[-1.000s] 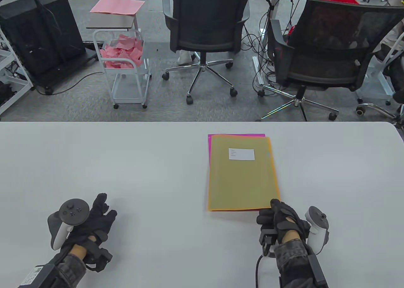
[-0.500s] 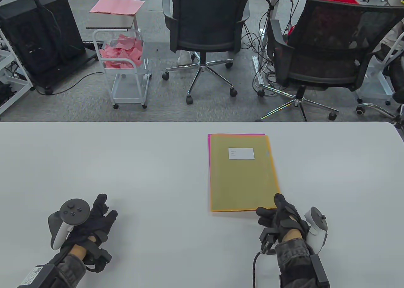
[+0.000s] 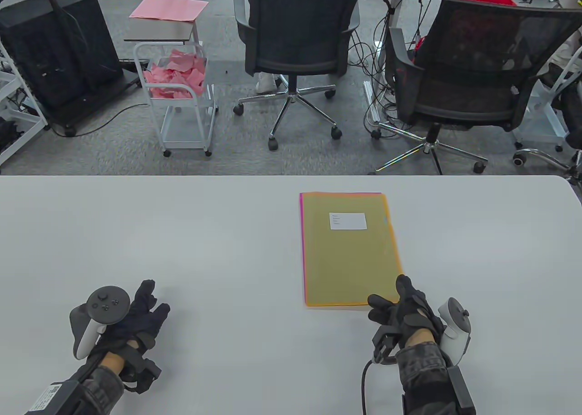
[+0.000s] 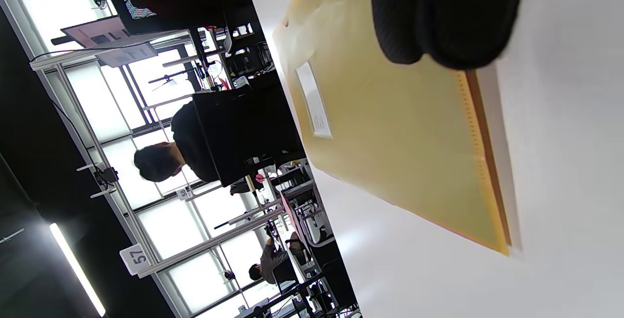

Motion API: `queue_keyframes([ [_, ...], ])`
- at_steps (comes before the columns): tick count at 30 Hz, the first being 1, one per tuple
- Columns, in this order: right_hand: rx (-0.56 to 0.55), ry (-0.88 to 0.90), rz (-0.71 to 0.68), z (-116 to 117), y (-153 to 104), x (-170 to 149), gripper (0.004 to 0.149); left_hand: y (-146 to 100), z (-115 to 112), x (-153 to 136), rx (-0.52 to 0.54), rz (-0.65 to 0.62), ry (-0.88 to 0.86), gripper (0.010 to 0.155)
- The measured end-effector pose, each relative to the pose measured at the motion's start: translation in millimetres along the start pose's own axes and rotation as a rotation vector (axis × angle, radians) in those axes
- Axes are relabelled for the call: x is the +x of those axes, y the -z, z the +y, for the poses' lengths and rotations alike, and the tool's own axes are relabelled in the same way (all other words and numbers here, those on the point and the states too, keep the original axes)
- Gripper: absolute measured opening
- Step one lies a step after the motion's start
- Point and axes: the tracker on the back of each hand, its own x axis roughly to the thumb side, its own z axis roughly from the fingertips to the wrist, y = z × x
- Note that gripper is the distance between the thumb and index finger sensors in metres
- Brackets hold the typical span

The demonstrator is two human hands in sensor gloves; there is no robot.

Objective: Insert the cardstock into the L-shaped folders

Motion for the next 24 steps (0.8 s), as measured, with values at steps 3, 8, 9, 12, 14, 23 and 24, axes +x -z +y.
queue_keyframes([
  [3,0.000,0.002,-0.002,-0.3,0.5,-0.8,0.094,0.0,0.0,0.1,-0.002,-0.002,-0.003,0.079],
  [8,-0.017,-0.002,0.011,-0.8,-0.2,-2.1,0.094,0.4,0.2,0.6,-0.006,-0.010,-0.011,0.078],
  [9,-0.024,-0.005,0.015,-0.9,-0.7,-2.3,0.094,0.6,0.1,0.5,-0.005,-0.011,-0.010,0.078],
  [12,-0.061,-0.033,0.014,-1.5,-2.9,-1.5,0.093,0.4,-0.2,0.4,-0.007,-0.010,-0.005,0.078],
  [14,-0.063,-0.057,0.009,-1.3,-4.5,0.3,0.093,0.4,-0.1,0.8,-0.007,-0.011,-0.005,0.078],
  [23,-0.105,-0.258,-0.290,21.7,-23.5,40.6,0.088,1.7,-3.0,5.2,-0.006,-0.022,-0.013,0.078],
  [24,-0.071,-0.333,-0.316,26.6,-27.2,44.6,0.088,1.6,-3.1,6.6,-0.004,-0.028,-0.008,0.078],
])
